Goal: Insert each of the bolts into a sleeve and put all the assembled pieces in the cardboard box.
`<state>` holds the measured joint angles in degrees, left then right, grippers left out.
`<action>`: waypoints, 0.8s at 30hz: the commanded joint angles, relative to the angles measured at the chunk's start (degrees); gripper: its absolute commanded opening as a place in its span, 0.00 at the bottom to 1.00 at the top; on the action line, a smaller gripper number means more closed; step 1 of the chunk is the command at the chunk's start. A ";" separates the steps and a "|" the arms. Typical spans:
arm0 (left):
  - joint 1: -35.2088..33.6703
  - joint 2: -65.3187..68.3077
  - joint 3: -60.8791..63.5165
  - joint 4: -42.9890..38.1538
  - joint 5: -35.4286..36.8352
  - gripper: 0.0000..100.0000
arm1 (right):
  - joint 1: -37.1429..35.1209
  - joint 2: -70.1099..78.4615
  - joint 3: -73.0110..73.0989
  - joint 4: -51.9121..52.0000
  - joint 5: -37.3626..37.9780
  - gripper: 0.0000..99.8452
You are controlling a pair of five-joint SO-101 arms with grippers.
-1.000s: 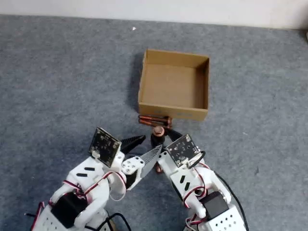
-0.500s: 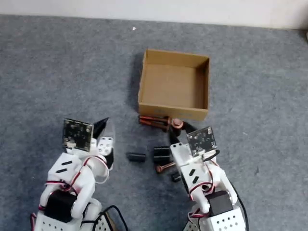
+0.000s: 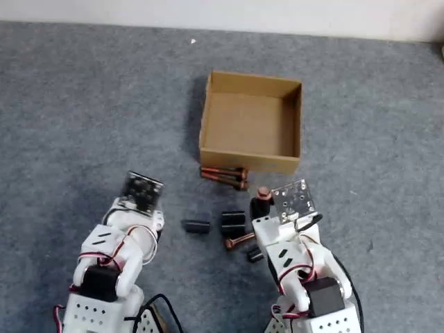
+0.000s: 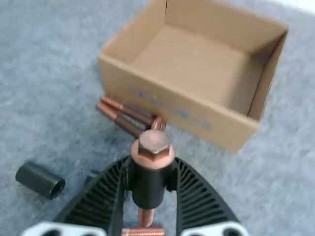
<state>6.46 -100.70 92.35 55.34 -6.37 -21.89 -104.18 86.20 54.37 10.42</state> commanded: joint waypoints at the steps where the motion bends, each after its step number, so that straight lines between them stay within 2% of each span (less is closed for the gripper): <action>1: -0.66 -0.48 -0.13 -0.18 -4.66 0.01 | 0.75 2.42 -6.20 -0.22 4.75 0.01; 6: -0.66 -0.48 0.13 -0.18 -4.84 0.01 | 0.75 20.44 -15.69 -0.57 4.66 0.01; 16: -0.66 -0.48 0.40 -0.26 -5.01 0.01 | 1.80 57.54 -46.11 -1.19 4.57 0.01; 24: -0.66 -0.48 0.57 -1.41 -5.01 0.01 | 8.75 79.25 -57.71 -15.08 4.57 0.01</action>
<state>6.46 -100.70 93.32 55.34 -10.33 -16.00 -29.98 34.24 46.02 14.55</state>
